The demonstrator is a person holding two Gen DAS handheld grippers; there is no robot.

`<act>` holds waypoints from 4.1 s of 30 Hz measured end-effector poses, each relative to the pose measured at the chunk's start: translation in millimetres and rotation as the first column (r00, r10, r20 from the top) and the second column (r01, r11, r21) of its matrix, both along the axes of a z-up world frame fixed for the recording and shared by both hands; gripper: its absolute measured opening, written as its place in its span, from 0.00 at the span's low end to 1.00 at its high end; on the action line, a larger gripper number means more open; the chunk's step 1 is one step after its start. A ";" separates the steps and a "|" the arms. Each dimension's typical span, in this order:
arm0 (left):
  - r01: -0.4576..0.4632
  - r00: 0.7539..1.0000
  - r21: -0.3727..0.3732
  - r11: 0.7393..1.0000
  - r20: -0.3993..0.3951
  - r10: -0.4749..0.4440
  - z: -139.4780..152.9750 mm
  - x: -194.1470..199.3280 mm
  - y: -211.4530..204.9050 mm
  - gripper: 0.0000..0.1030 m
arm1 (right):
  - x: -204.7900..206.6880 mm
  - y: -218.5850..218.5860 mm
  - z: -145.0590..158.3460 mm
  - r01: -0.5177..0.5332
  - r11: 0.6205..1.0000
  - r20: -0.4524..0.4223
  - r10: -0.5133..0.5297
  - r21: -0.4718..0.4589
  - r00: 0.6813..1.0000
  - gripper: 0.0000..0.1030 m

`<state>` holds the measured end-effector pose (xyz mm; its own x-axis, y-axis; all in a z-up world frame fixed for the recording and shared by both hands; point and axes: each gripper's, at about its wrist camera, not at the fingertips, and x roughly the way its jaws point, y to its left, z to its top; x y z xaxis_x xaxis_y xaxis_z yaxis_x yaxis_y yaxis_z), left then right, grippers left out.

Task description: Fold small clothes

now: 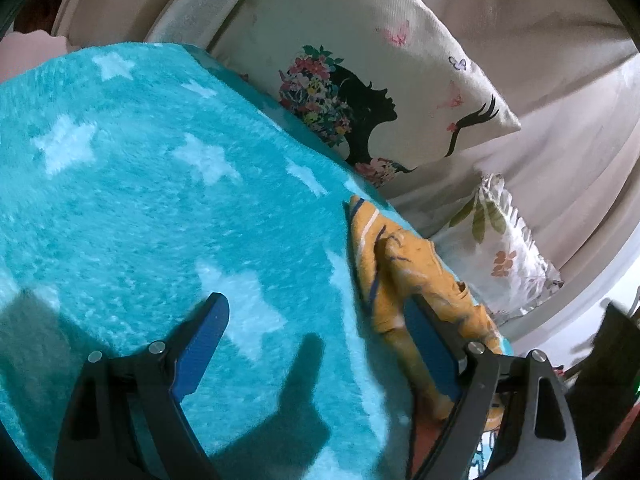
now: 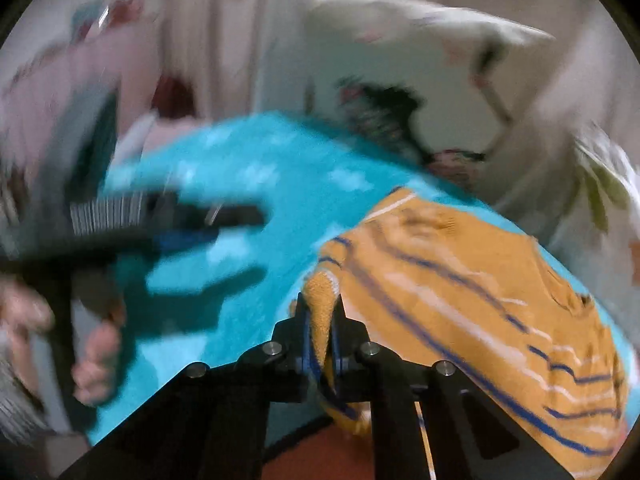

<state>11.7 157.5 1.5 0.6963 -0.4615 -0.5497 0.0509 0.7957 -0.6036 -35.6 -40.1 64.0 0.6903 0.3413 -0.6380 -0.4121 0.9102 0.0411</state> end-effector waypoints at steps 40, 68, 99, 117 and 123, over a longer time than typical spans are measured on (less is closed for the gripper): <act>0.241 0.970 0.198 0.950 -0.079 -0.229 57.1 -10.8 -122.2 0.88 | -165.3 -325.0 -21.3 0.541 0.746 -0.182 -0.513 0.388 0.839 0.14; 0.568 0.818 0.065 0.821 -0.153 -0.554 69.9 34.9 -283.4 0.45 | -15.5 -372.3 -9.6 0.413 0.657 -0.275 -0.308 0.631 0.911 0.23; -0.090 0.979 0.570 0.817 0.201 -0.033 108.7 -127.8 -162.2 1.00 | -51.1 -270.8 -42.1 0.499 0.841 -0.281 -0.437 0.210 0.854 0.12; -0.138 0.970 0.536 0.833 0.242 0.005 103.3 -150.5 -134.1 1.00 | -119.1 -249.8 -15.8 0.546 0.823 -0.153 -0.526 0.159 0.837 0.15; -0.099 0.983 0.577 0.811 0.184 -0.011 88.4 -146.9 -147.0 1.00 | -98.6 -214.0 10.2 0.460 0.870 -0.078 -0.454 0.177 0.888 0.16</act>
<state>-135.3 10.6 89.9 0.8153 -0.0606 -0.5758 0.0654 0.9978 -0.0124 -134.2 -254.1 74.2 0.7778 0.1070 -0.6194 0.0524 0.9709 0.2335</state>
